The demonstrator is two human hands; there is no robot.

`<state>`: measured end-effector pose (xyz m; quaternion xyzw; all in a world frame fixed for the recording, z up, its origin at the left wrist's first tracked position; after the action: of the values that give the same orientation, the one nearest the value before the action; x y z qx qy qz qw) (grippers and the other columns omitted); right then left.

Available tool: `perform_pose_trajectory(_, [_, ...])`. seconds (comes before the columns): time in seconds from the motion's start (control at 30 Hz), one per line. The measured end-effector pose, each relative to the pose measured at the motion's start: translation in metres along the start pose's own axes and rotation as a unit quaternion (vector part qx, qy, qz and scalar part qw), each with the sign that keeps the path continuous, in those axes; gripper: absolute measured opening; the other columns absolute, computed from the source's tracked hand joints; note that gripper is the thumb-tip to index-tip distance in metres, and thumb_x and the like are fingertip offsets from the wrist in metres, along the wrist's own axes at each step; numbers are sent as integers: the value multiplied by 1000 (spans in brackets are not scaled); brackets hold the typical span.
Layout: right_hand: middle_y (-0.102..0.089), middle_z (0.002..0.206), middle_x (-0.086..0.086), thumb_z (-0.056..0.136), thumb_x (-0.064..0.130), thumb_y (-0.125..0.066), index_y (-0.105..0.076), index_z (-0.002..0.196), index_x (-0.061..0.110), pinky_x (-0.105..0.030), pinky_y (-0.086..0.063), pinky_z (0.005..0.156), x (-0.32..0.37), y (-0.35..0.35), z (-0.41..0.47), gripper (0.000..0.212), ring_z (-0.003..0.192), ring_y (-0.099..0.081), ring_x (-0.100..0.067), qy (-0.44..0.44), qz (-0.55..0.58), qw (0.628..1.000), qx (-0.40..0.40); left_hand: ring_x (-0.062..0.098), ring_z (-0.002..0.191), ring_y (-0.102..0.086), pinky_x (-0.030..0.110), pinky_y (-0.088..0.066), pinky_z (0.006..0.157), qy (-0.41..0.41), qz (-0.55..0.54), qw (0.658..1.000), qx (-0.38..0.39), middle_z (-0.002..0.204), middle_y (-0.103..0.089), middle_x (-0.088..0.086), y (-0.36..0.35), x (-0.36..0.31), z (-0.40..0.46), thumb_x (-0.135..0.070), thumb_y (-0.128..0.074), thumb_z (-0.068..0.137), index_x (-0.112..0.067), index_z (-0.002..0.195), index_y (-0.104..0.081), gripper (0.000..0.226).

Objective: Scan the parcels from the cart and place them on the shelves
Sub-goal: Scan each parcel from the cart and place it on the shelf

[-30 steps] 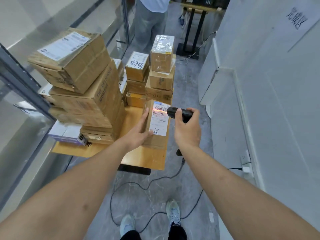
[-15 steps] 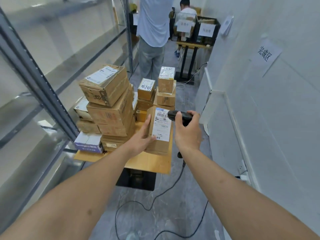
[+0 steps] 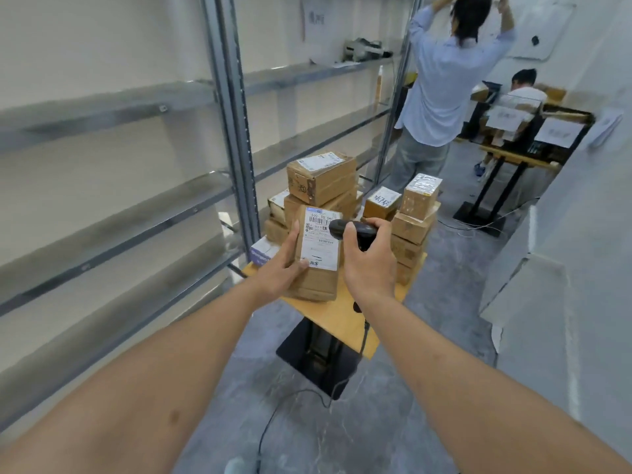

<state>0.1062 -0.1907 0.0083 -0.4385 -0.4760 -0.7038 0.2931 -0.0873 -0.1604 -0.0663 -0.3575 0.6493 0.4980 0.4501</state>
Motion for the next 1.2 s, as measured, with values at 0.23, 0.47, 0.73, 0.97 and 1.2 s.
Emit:
perform_pose_trajectory(0.23, [-58,94,19,104,56,-51,-44,127,36,-34,-45,78,60,-47,-45,30,89,-59,-15,75,24,993,86,14,153,-33,49,-26,128,-13,-2,994,-110,169,-26,-16,76,8,-77,-45,-59,99,-76,149,0,83])
perform_pose_trajectory(0.47, [-61,101,11,105,55,-52,-47,132,32,-32,-41,79,127,-115,-114,36,93,-60,-17,145,45,976,156,16,148,-38,39,-29,125,19,69,976,-206,168,-25,-16,158,12,-178,-30,-48,112,-50,162,11,80])
perform_pose_trajectory(0.73, [-66,110,7,101,61,-51,-44,128,39,-37,-49,82,193,-215,-219,35,99,-64,-21,175,54,958,219,20,145,-43,41,-34,122,60,60,955,-285,160,-36,-15,260,59,-299,-38,-48,111,-62,157,7,76])
perform_pose_trajectory(0.97, [-68,106,10,101,62,-50,-44,132,39,-42,-54,88,234,-296,-311,40,96,-66,-22,175,57,944,274,2,145,-31,19,-29,114,63,9,949,-308,159,-23,-27,331,100,-389,-28,-46,113,-47,164,8,77])
perform_pose_trajectory(1.2, [-68,104,8,101,62,-50,-43,132,37,-42,-55,87,267,-367,-362,40,97,-67,-22,178,54,932,309,2,148,-19,30,-18,124,103,-9,936,-338,164,-17,-22,395,141,-443,-26,-43,114,-44,164,10,76])
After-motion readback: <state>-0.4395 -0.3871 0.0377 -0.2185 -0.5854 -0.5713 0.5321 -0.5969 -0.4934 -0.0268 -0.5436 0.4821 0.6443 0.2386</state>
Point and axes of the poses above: each hand's wrist, its own z-axis towards the middle knuckle, its own y-axis out of the back of the hand, x = y × z, the point moved 7 cm from there along z, towards the middle knuckle
